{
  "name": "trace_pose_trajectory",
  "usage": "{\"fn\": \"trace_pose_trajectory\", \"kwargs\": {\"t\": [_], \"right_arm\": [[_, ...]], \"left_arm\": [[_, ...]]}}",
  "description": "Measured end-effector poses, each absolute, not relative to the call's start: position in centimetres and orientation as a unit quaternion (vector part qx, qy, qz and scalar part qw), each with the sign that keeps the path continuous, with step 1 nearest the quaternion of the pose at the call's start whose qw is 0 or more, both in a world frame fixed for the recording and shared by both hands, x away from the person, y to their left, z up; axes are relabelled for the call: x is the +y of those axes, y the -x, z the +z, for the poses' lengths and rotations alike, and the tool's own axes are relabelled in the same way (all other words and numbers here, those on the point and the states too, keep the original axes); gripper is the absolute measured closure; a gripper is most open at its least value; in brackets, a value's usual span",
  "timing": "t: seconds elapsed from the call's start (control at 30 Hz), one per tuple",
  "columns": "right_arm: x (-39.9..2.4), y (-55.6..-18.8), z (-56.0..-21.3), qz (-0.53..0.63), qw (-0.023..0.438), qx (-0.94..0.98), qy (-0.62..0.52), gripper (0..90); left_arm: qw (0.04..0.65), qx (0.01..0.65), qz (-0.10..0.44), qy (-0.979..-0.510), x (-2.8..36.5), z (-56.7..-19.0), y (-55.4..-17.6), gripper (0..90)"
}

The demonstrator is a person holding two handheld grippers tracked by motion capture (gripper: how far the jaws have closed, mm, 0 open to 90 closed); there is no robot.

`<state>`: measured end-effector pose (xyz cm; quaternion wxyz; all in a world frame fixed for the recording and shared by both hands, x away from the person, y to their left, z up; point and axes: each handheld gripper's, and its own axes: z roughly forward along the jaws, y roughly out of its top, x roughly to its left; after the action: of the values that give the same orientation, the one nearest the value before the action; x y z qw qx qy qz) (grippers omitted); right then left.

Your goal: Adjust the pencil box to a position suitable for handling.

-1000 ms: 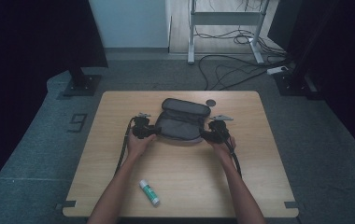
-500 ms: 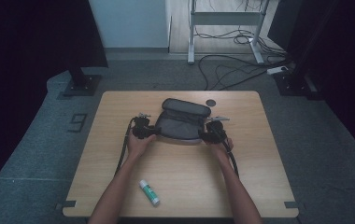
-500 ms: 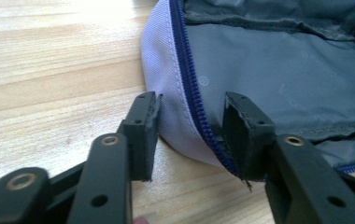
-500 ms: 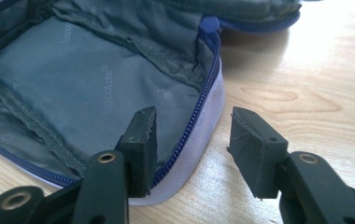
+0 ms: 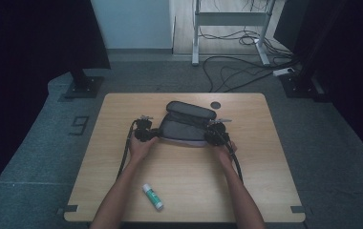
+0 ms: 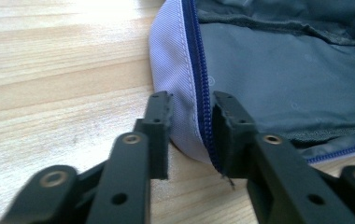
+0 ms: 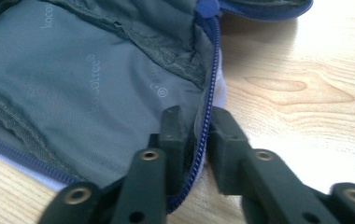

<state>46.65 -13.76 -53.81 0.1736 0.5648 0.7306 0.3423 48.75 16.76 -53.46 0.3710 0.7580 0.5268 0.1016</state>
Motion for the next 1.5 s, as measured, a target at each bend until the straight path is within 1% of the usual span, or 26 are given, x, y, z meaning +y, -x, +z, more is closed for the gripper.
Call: {"fn": "trace_pose_trajectory", "kwargs": {"t": [0.03,0.07,0.17,0.3,0.33,0.37,0.43,0.67,0.7,0.73,0.87,0.97,1.13,1.23,1.5], "right_arm": [[-13.9,-46.6,-53.7,0.342,0.173,0.730,-0.566,82.7],[-13.9,-46.6,-53.7,0.342,0.173,0.730,-0.566,82.7],[-13.8,-46.3,-53.7,0.344,0.180,0.729,-0.564,85.0],[-13.8,-46.2,-53.8,0.348,0.183,0.728,-0.562,85.5],[-13.9,-46.1,-53.8,0.348,0.183,0.728,-0.562,85.5],[-13.9,-46.1,-53.8,0.348,0.184,0.729,-0.561,85.6],[-13.9,-46.1,-53.8,0.349,0.184,0.729,-0.560,85.6],[-13.9,-46.1,-53.9,0.352,0.185,0.728,-0.559,85.6],[-13.8,-46.1,-53.9,0.352,0.184,0.728,-0.559,85.8],[-13.8,-46.1,-53.9,0.352,0.184,0.728,-0.559,85.8],[-13.9,-46.0,-53.9,0.357,0.181,0.725,-0.560,86.1],[-14.0,-45.7,-53.5,0.363,0.182,0.726,-0.555,86.2],[-13.8,-45.1,-52.6,0.365,0.195,0.734,-0.539,86.3],[-13.7,-44.6,-51.6,0.376,0.206,0.733,-0.529,86.3],[-13.7,-43.4,-49.9,0.392,0.216,0.731,-0.515,86.4]], "left_arm": [[0.374,0.525,0.106,-0.757,16.7,-53.3,-48.7,75.1],[0.374,0.525,0.106,-0.757,16.7,-53.3,-48.7,78.0],[0.374,0.522,0.110,-0.758,16.7,-53.2,-48.6,81.4],[0.380,0.525,0.105,-0.755,16.9,-53.2,-48.7,81.0],[0.381,0.526,0.106,-0.753,16.9,-53.2,-48.7,79.5],[0.381,0.530,0.108,-0.750,16.9,-53.4,-48.8,75.0],[0.380,0.532,0.109,-0.749,16.9,-53.6,-48.9,71.1],[0.374,0.538,0.110,-0.748,16.7,-54.1,-49.2,66.3],[0.373,0.538,0.110,-0.748,16.8,-54.1,-49.2,69.6],[0.372,0.539,0.110,-0.748,16.8,-54.1,-49.2,69.6],[0.366,0.536,0.115,-0.752,16.8,-53.9,-49.2,78.3],[0.359,0.534,0.106,-0.758,17.0,-53.6,-49.1,82.1],[0.360,0.526,0.104,-0.763,17.2,-53.1,-48.8,83.1],[0.379,0.522,0.109,-0.757,17.6,-51.7,-48.2,83.0],[0.386,0.511,0.113,-0.760,18.0,-49.7,-46.8,82.9]]}}
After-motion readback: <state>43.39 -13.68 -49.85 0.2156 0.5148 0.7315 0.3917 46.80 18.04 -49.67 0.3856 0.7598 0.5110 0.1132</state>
